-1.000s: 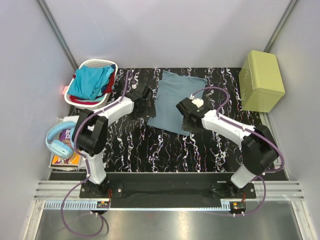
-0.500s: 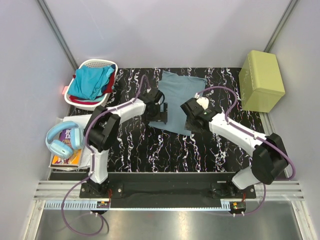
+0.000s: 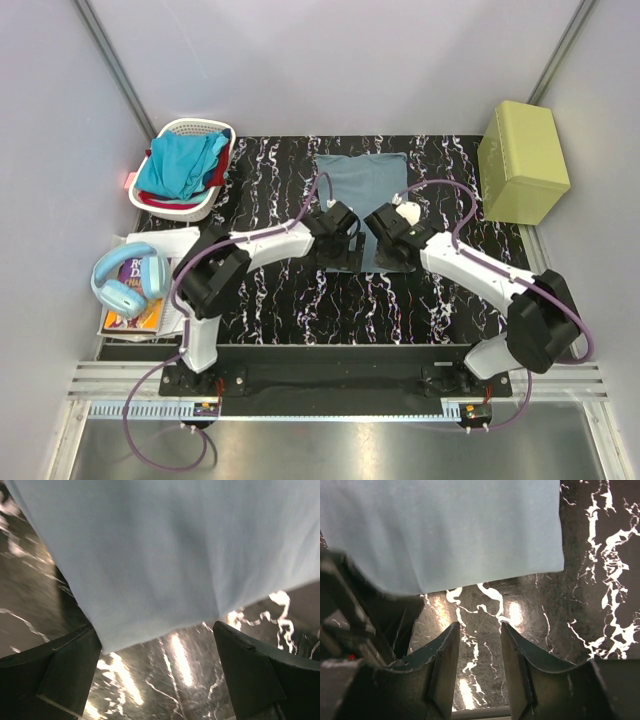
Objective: Fold and stack the t-shirts
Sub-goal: Grab one side of the 2/3 rectangular tshirt with both arms
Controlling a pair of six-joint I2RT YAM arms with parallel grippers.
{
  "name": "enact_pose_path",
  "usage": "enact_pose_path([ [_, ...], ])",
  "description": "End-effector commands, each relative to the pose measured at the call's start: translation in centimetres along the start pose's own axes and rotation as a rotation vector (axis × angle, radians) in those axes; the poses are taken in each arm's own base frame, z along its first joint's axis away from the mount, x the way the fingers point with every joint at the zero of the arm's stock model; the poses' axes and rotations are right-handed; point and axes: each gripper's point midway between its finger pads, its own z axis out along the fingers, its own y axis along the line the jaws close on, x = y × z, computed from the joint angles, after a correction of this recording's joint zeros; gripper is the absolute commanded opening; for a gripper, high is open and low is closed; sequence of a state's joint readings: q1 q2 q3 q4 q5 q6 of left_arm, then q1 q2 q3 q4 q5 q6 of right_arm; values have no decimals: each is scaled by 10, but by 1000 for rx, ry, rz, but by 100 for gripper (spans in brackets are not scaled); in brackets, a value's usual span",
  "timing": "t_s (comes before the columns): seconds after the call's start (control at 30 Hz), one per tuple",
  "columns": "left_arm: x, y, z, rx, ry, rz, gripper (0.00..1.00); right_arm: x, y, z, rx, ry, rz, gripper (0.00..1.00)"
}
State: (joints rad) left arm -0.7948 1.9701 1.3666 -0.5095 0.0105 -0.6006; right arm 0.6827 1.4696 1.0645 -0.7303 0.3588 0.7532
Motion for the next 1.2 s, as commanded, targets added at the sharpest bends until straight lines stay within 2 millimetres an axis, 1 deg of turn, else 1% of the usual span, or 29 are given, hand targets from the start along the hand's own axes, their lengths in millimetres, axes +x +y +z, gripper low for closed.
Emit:
enact_pose_path([
  [0.0, 13, 14, -18, -52, -12, -37, 99, -8, -13, -10, 29, -71, 9, 47],
  [0.03, 10, 17, -31, -59, -42, -34, 99, -5, -18, -8, 45, -70, 3, 47],
  [0.07, 8, 21, -37, -77, -62, -34, 99, -7, -25, -6, 74, -85, 3, 48],
  [0.1, 2, 30, -43, -124, -99, -34, 99, -6, -28, -6, 81, -87, 0, 48],
  [0.13, 0, 36, -56, -144, -129, -39, 99, -5, -32, -5, 92, -84, 1, 48],
  [0.17, -2, 42, -62, -167, -152, -42, 99, -8, -35, -5, 93, -89, 11, 49],
  [0.2, -7, 48, -69, -190, -187, -50, 99, -12, -44, -3, 109, -87, 31, 49],
  [0.23, -10, 49, -80, -176, -224, -61, 99, -14, -50, -1, 118, -83, 44, 49],
  [0.27, -13, 51, -84, -167, -247, -72, 99, -17, -55, 1, 122, -73, 62, 49],
  [0.3, -19, 48, -86, -128, -279, -82, 99, -25, -69, 5, 145, -69, 88, 49],
  [0.33, -16, 49, -89, -108, -284, -81, 99, -27, -77, 10, 156, -62, 103, 49],
  [0.37, -17, 49, -88, -94, -281, -86, 95, -29, -81, 13, 157, -51, 98, 49],
  [0.4, -22, 46, -89, -84, -284, -84, 92, -33, -91, 16, 176, -48, 119, 49],
  [0.43, -20, 47, -80, -89, -256, -68, 91, -35, -93, 19, 175, -49, 121, 49],
  [0.5, -22, 41, -73, -74, -229, -63, 89, -36, -97, 26, 182, -28, 125, 49],
  [0.53, -20, 41, -65, -79, -206, -56, 88, -37, -97, 29, 179, -26, 126, 49],
  [0.57, -18, 39, -61, -72, -190, -58, 89, -34, -96, 34, 180, -10, 126, 49],
  [0.6, -22, 36, -60, -63, -193, -58, 89, -33, -96, 37, 178, -3, 130, 49],
  [0.63, -20, 36, -52, -69, -173, -56, 90, -31, -94, 42, 172, 10, 131, 49],
  [0.7, -24, 32, -49, -59, -174, -56, 90, -28, -92, 46, 163, 23, 137, 48],
  [0.73, -24, 32, -45, -63, -164, -57, 91, -26, -89, 49, 154, 34, 139, 48],
  [0.83, -28, 29, -45, -60, -173, -56, 90, -24, -85, 53, 138, 48, 143, 48],
  [1.0, -33, 28, -48, -62, -187, -54, 91, -26, -83, 50, 123, 42, 138, 47],
  [1.17, -37, 25, -44, -59, -183, -54, 91, -15, -85, 61, 137, 77, 123, 47],
])
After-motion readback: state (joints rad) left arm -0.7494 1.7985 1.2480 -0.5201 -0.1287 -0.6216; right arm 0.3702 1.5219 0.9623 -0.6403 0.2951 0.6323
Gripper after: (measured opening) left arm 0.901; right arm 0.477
